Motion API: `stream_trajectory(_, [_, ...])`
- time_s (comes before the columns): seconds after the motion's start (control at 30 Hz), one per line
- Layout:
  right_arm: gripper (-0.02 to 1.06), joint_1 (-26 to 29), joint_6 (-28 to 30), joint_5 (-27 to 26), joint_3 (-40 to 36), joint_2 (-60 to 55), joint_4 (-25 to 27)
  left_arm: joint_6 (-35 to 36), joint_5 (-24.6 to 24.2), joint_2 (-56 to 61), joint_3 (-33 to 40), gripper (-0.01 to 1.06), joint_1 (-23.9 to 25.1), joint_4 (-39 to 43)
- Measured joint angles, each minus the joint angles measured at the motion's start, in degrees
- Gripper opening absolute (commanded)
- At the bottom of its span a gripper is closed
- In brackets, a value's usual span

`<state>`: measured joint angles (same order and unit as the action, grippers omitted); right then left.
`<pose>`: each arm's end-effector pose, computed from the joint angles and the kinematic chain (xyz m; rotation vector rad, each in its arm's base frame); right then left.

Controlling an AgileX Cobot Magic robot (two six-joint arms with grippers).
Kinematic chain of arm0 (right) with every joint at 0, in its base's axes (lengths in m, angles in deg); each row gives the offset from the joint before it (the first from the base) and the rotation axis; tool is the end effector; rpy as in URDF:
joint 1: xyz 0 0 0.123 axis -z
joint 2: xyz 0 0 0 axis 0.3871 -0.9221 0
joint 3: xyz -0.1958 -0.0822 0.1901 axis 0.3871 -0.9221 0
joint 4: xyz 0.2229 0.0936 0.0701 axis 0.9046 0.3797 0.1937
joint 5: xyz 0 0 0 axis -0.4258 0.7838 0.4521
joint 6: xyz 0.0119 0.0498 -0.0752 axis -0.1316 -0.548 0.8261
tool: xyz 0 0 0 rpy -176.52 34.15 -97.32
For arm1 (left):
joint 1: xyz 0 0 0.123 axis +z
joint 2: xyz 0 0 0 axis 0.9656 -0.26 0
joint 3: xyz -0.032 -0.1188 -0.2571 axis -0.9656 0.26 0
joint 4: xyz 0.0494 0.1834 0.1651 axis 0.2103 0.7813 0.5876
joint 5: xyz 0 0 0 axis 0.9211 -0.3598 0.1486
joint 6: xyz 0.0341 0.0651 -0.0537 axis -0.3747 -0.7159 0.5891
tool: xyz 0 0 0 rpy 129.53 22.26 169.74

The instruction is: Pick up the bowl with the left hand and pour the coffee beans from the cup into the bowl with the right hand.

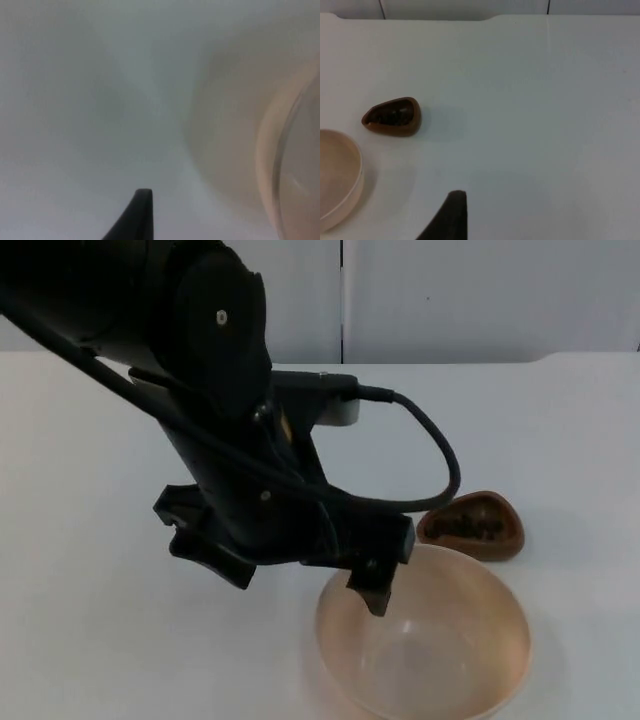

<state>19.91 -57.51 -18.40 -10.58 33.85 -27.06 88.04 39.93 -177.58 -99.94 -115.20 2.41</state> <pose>-0.0073 0.0002 0.2803 -0.0686 2.0504 0.0287 0.2535 -0.2240 0.1474 0.4746 2.8962 -0.3050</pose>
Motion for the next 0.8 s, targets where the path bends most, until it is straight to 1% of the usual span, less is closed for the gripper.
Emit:
stream_trajectory(0.47, [1.05,0.0,0.0,0.0,0.0,0.0,0.0,3.73,1.58,-2.68,0.0,1.05,0.0,-0.12])
stream_trajectory(0.8, [1.05,0.0,0.0,0.0,0.0,0.0,0.0,4.46,5.04,-3.41,0.0,1.05,-0.09,-0.12])
